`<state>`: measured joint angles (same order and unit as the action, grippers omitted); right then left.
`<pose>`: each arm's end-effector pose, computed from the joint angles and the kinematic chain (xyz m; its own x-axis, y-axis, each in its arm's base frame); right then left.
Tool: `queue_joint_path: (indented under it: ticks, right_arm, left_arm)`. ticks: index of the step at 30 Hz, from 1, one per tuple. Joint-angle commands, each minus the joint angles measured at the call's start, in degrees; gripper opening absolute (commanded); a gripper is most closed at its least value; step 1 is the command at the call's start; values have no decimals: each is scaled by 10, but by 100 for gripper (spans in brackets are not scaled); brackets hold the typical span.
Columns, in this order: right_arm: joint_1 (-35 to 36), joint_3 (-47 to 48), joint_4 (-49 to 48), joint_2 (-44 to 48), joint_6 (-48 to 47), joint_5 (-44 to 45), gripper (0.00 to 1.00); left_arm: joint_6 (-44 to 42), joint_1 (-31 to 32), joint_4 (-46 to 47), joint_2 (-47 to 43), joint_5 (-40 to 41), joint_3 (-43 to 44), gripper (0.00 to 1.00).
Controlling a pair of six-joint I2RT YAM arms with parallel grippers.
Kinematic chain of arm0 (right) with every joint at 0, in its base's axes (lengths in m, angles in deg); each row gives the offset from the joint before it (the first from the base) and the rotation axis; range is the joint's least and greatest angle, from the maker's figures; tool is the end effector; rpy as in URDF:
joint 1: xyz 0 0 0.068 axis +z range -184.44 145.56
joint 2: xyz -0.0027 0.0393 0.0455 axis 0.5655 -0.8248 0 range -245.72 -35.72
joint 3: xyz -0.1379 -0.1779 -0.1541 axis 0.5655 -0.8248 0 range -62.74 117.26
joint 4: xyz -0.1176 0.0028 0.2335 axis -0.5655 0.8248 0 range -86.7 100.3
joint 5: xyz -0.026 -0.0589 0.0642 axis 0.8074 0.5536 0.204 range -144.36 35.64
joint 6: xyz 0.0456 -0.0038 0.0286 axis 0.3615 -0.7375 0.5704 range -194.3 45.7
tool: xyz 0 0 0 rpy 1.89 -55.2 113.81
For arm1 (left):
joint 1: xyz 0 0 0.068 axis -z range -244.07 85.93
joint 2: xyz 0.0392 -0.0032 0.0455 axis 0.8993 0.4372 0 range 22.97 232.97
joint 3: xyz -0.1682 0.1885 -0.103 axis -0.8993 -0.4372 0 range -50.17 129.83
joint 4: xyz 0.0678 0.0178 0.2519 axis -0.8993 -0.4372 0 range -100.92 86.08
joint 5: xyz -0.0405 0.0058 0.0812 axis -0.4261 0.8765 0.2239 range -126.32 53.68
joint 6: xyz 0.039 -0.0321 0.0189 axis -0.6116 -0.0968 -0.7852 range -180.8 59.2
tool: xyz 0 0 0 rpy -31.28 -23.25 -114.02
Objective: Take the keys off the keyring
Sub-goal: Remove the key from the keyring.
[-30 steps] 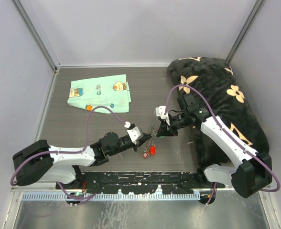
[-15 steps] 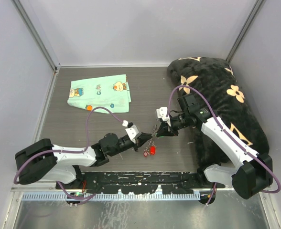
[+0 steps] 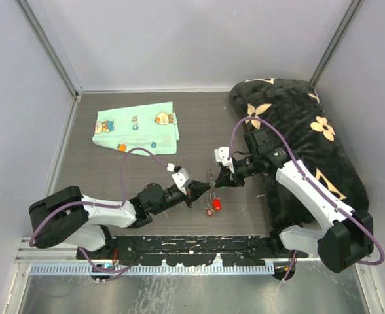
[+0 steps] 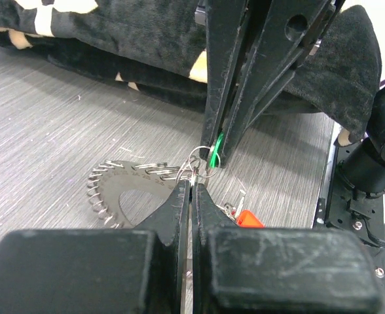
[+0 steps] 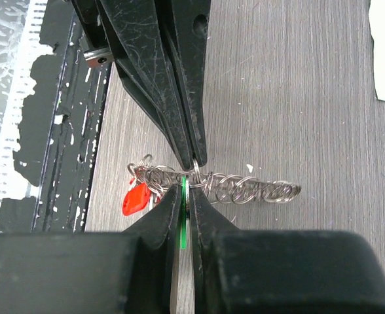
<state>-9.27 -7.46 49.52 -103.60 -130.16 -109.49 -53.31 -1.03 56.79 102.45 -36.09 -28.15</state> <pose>0.1881 0.1208 0.2824 0.0849 -0.4829 -0.8716 -0.9931 -0.1120 -0.0347 0.1195 -0.2350 0.2050 -0.0905 -0.1097 -0.9898 0.8853 0.4465 -0.1304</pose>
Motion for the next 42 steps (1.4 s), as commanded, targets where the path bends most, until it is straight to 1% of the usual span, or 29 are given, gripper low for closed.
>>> queue_joint_path:
  ticks: [1, 5, 9, 11, 17, 21, 25, 29, 32, 33, 34, 35, 38, 40, 42]
  right_arm:
    - [1, 12, 9, 2, -9, -17, 1]
    - [1, 19, 14, 1, -8, -6, 1]
    - [2, 39, 39, -9, -10, -9, 1]
    - [2, 42, 48, -13, -12, -12, 1]
    - [2, 46, 57, -18, -14, -17, 1]
    - [2, 45, 64, -28, -17, -18, 1]
    - [3, 54, 91, -44, -40, -33, 1]
    - [3, 54, 80, -45, -28, -29, 1]
    - [3, 52, 66, -43, -11, -30, 1]
    - [3, 51, 60, -42, -5, -29, 1]
    - [4, 50, 56, -42, 0, -29, 1]
    - [4, 50, 53, -42, 4, -28, 1]
    - [4, 48, 49, -43, 7, -26, 1]
    - [5, 48, 50, -44, 6, -26, 1]
    - [6, 47, 49, -44, 6, -24, 1]
  left_arm:
    - [2, -2, 68, -7, 39, -5, 0]
    - [-22, -2, 44, -25, 39, -6, 0]
    - [-56, -2, -32, -49, 22, 9, 0]
    - [-73, -3, -55, -58, 10, 15, 0]
    - [-85, -3, -103, -63, 0, 32, 0]
    - [-68, -3, -109, -72, 3, 33, 0]
    - [-46, -2, -111, -86, 9, 31, 0]
    - [-27, -2, -115, -89, 19, 29, 0]
    - [-5, -2, -77, -77, 25, 9, 1]
    - [4, -2, -55, -72, 28, 0, 4]
    - [15, -3, -29, -62, 32, -8, 11]
    - [23, -2, -13, -51, 35, -15, 15]
    - [39, -3, -3, -51, 40, -27, 30]
    - [46, -2, -3, -63, 44, -35, 36]
    - [50, -2, -13, -99, 48, -43, 40]
